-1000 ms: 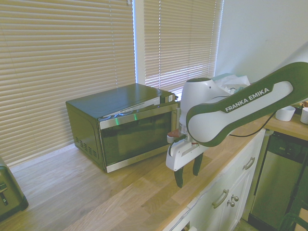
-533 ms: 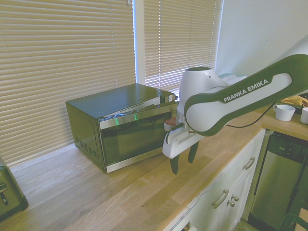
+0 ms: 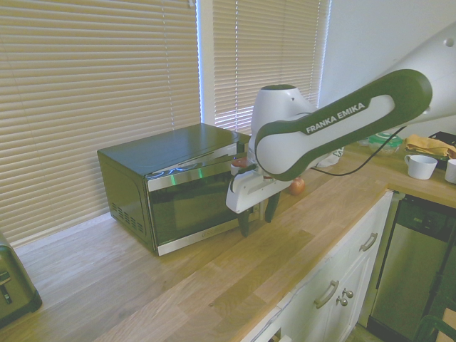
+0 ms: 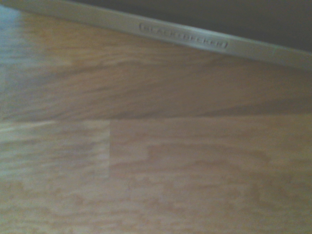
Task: Close the microwave
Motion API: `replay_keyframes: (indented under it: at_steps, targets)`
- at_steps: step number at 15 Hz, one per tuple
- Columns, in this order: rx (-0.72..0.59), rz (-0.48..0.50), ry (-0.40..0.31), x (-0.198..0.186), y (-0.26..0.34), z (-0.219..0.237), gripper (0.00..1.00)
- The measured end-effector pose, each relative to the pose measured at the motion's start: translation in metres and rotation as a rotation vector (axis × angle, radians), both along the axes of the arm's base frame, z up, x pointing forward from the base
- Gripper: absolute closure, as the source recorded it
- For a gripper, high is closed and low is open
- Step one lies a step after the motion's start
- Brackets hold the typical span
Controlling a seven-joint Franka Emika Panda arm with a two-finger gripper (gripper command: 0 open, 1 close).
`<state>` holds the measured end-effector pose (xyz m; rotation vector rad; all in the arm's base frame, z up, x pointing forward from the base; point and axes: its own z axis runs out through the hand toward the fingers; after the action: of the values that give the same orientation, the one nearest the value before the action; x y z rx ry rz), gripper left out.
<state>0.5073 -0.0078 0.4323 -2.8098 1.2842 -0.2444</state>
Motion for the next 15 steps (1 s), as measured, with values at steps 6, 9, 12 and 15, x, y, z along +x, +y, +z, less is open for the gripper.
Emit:
replay_keyframes:
  at_steps: [6,9,12,15]
  targets:
    - [-0.008,-0.021,-0.032,0.045,-0.015,0.021,0.00]
    - [-0.019,-0.029,-0.033,0.066,-0.020,0.030,0.00]
    - [-0.028,-0.028,-0.031,0.086,-0.022,0.033,0.00]
    - [-0.048,-0.017,-0.035,0.103,-0.017,0.041,0.00]
